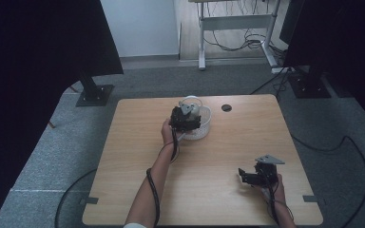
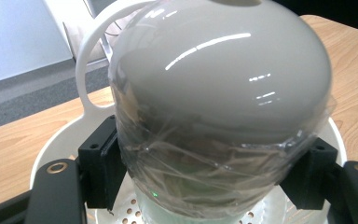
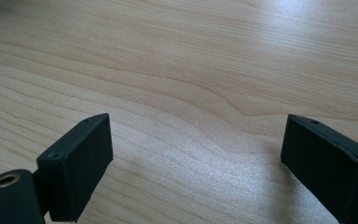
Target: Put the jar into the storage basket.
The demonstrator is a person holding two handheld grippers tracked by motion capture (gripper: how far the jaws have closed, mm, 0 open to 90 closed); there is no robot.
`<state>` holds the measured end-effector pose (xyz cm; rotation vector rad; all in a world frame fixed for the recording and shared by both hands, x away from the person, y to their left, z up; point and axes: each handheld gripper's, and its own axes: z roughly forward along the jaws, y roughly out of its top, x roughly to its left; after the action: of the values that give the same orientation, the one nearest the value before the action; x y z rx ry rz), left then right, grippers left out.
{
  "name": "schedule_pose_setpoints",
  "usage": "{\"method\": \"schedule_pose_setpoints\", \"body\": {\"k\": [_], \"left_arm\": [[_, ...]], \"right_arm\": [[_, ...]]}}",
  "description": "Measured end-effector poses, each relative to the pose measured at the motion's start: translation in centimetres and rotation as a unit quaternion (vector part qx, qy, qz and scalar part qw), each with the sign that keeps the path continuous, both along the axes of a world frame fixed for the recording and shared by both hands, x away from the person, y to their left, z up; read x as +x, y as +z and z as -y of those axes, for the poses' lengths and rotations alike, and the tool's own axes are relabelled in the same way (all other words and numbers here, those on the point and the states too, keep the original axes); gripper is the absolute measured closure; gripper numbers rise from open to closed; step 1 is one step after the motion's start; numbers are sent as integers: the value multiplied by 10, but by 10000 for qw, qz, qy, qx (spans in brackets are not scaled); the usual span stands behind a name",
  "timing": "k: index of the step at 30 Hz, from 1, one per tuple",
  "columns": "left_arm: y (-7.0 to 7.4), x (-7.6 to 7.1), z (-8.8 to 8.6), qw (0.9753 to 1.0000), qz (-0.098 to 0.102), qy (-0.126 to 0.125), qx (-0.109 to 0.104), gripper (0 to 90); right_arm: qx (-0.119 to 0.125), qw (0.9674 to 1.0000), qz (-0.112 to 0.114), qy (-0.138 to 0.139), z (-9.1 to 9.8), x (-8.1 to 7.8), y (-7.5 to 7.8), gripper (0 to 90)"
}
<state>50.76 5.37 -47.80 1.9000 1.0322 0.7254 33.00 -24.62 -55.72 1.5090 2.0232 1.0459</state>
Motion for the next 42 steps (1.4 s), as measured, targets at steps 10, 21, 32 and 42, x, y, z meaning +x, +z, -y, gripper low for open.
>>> {"method": "schedule_pose_setpoints", "body": {"k": [10, 21, 32, 42], "left_arm": [[-3, -4, -5, 9998, -6, 122, 165, 249], [-4, -6, -4, 9998, -19, 93, 158, 150], [2, -12, -5, 9996, 198, 135, 120, 77], [7, -26, -14, 9995, 321, 61, 24, 77]], "right_arm": [[-16, 10000, -9, -8, 0, 0, 0, 82], [-54, 10000, -11, -7, -1, 0, 0, 82], [-84, 10000, -13, 2, -1, 0, 0, 82], [-33, 10000, -26, -20, 0, 1, 0, 81]]}}
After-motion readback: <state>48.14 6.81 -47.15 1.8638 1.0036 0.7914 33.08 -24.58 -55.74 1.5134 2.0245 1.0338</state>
